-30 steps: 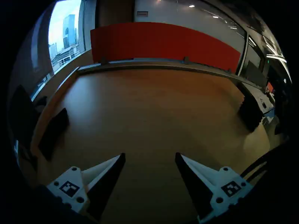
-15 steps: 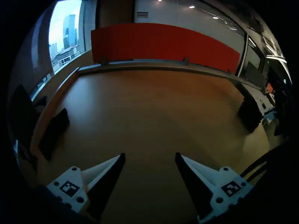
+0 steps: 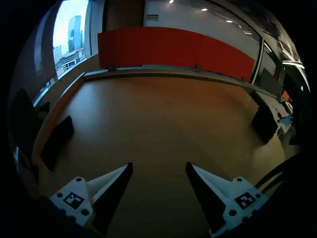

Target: Fold towel

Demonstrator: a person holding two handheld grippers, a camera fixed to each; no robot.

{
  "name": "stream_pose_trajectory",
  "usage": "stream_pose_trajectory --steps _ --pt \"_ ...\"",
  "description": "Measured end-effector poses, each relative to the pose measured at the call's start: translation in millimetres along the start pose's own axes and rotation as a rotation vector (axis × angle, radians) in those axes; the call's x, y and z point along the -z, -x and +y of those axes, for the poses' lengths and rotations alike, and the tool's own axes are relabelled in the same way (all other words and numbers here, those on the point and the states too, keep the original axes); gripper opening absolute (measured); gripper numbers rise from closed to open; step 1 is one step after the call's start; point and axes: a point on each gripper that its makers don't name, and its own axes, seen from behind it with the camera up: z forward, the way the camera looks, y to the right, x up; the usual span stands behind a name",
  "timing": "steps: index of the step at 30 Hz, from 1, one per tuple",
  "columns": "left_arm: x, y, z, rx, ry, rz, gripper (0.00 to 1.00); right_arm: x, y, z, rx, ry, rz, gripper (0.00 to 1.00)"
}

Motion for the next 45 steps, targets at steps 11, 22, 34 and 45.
stream_pose_trajectory --steps 11,22,34,45 --pt "-0.2 -6.2 -1.1 0.012 -0.002 0.015 0.99 10.6 -43.8 -8.6 -0.077 0.080 0.233 0.97" --pt "-0.9 -9.1 -1.6 0.026 0.001 0.025 0.99 27.9 -79.0 -18.9 -0.099 0.157 0.425 0.97" --pt "-2.4 -19.3 -1.9 0.047 0.010 0.059 0.99 50.4 -109.7 -16.4 -0.121 0.250 0.563 0.97" --pt "-3.4 -47.5 -6.1 0.048 0.006 0.141 0.99 79.1 -142.0 -27.9 -0.137 0.260 0.694 0.97"
